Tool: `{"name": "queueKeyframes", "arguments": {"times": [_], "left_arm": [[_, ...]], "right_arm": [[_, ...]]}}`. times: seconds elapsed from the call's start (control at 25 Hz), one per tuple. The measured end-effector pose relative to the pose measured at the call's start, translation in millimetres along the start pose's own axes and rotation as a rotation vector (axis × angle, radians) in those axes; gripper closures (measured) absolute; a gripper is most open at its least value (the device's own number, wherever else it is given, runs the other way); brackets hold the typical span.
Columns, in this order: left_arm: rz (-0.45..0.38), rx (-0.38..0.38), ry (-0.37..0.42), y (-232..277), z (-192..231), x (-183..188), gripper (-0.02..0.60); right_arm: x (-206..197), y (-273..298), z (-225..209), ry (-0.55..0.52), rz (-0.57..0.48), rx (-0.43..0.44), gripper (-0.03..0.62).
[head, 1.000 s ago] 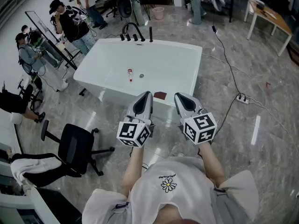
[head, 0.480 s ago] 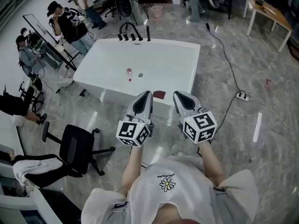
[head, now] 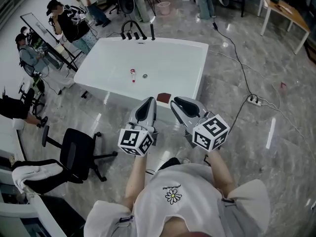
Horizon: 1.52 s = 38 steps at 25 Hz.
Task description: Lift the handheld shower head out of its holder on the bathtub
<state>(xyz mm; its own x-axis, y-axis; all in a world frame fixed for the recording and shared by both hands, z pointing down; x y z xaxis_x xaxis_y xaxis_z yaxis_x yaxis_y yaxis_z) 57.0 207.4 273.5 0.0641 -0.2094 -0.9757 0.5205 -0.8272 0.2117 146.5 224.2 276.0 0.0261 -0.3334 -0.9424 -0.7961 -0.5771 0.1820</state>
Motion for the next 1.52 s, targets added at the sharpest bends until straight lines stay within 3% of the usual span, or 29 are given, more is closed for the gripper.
{"name": "queueKeyframes", "arguments": {"times": [0.28, 0.68, 0.92, 1.16, 1.52], "left_arm": [[0.013, 0.036, -0.01, 10.5, 2.2, -5.2, 0.581], [-0.005, 0.039, -0.06, 58.5, 79.7, -9.0, 0.581], [-0.059, 0.074, -0.067, 98.9, 153.9, 13.1, 0.581], [-0.094, 0.132, -0.079, 114.2, 236.4, 32.9, 0.581], [-0.095, 0.139, -0.119, 137.0, 285.2, 28.9, 0.581]], "right_arm": [[-8.3, 9.9, -5.6, -0.025, 0.076, 0.097, 0.41], [-2.6, 78.0, -55.2, -0.03, 0.105, 0.026, 0.471], [21.3, 153.8, -108.1, -0.026, 0.125, 0.025, 0.476], [39.9, 223.1, -131.3, -0.041, 0.142, 0.025, 0.479], [36.6, 275.6, -157.7, -0.015, 0.206, 0.015, 0.48]]}}
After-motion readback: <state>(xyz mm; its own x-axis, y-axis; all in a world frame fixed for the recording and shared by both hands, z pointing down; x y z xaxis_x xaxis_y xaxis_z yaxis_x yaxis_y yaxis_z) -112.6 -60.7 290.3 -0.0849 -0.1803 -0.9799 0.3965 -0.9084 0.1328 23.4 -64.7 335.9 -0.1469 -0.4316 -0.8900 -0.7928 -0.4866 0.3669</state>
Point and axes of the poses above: the fingertips, and each gripper's own axes: y forward along the fingers, z to its left, x out of its top, the point moved 1 cm from there along -y, backward along the fingers, and after that the axes turned 15 degrees about z, right-handed, at the moved point
